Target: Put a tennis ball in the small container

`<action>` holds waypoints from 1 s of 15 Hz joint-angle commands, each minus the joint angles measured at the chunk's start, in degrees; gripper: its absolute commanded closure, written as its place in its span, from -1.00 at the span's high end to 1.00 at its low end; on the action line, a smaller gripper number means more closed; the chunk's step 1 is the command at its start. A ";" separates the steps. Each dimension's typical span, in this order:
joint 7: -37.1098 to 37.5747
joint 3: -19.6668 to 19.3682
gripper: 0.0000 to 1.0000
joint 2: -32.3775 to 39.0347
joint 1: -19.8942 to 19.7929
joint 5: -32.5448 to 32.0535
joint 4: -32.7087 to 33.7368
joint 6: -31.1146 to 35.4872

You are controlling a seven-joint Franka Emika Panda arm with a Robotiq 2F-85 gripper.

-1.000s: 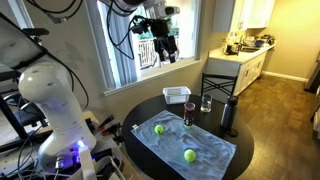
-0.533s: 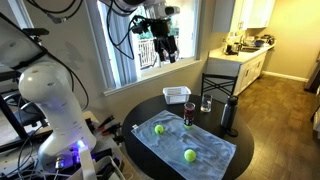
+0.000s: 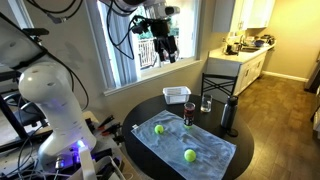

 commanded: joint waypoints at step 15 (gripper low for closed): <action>-14.99 -12.84 1.00 16.62 7.46 23.30 1.59 25.55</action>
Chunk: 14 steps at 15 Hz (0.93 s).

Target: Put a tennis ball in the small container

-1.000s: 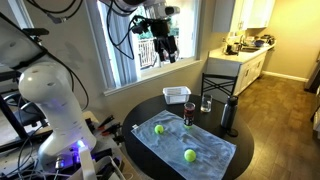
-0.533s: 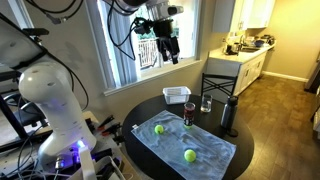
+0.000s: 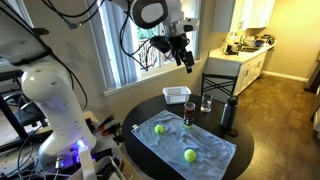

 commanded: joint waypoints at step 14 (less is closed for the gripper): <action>-10.89 6.89 1.00 31.90 -2.20 20.95 10.94 6.78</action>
